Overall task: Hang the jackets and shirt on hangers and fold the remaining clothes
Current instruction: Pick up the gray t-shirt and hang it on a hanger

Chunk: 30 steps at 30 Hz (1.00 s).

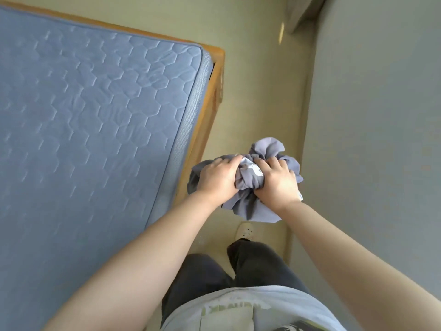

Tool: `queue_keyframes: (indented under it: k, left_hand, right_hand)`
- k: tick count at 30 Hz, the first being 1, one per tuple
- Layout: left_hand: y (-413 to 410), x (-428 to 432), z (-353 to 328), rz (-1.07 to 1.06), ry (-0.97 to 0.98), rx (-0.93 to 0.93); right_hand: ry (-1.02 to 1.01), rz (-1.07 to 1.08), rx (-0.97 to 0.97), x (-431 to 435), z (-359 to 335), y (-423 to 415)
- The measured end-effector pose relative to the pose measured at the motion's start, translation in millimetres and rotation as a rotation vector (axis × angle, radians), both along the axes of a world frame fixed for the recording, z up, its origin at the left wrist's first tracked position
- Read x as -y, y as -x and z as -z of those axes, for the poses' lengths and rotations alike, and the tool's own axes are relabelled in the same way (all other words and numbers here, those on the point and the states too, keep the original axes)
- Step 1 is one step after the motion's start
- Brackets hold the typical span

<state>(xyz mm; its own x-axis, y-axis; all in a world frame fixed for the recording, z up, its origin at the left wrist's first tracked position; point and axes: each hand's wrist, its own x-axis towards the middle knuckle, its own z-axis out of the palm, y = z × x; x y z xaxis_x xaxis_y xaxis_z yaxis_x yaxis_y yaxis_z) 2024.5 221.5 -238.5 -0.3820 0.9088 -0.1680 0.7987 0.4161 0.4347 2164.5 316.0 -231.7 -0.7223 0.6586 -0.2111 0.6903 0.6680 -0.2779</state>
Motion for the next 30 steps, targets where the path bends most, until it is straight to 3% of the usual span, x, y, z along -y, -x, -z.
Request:
queue_keyframes:
  k: [9, 21, 30]
  left_hand:
    - [86.9, -208.6, -33.0, 0.045, -0.043, -0.044]
    - [306.9, -463.8, -51.3, 0.060, -0.112, -0.053]
    - [428.5, -617.3, -40.1, -0.015, -0.117, -0.144]
  right_hand:
    - [-0.049, 0.059, -0.045, -201.1, -33.7, 81.0]
    - [-0.125, 0.057, -0.014, -453.4, -58.4, 299.7]
    - [-0.167, -0.182, -0.052, -634.1, -53.5, 430.9]
